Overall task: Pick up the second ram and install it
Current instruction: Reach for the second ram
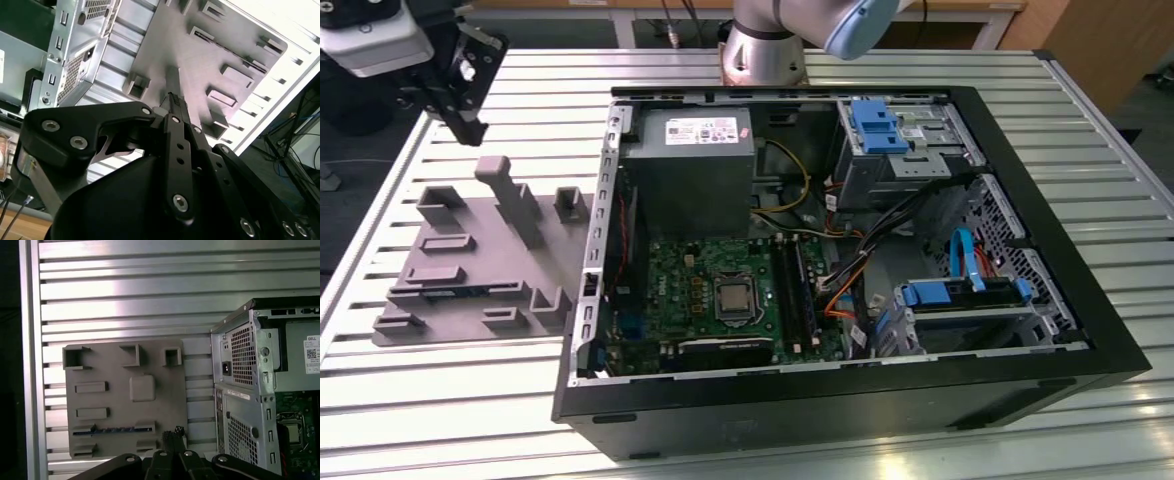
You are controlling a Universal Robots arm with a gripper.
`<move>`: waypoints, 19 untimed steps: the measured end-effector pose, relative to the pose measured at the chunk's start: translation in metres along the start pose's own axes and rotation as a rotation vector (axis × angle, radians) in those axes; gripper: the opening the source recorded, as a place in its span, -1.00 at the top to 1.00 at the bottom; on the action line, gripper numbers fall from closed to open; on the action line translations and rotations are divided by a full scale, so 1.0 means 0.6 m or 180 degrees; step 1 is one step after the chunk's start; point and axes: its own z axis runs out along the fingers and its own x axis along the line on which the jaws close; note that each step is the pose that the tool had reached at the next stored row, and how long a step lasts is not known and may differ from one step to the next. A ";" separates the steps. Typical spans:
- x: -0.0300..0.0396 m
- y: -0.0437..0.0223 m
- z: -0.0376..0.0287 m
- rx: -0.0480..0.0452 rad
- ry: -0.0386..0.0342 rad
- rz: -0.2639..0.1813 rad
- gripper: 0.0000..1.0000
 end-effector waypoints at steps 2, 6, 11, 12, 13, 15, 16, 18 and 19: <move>0.007 -0.004 0.001 0.0001 0.0000 0.0000 0.79; 0.024 -0.011 0.002 0.0000 0.0000 0.0000 0.79; 0.050 -0.019 0.004 0.0000 0.0002 0.0000 0.79; 0.055 -0.021 0.004 0.0001 0.0005 0.0000 0.79; 0.059 -0.022 0.004 0.0001 0.0007 0.0000 0.79; 0.067 -0.025 0.005 0.0001 0.0011 0.0000 0.79; 0.071 -0.027 0.006 0.0001 0.0012 0.0001 0.79; 0.077 -0.032 0.008 0.0002 0.0015 0.0000 0.79; 0.079 -0.035 0.009 0.0001 0.0016 0.0000 0.79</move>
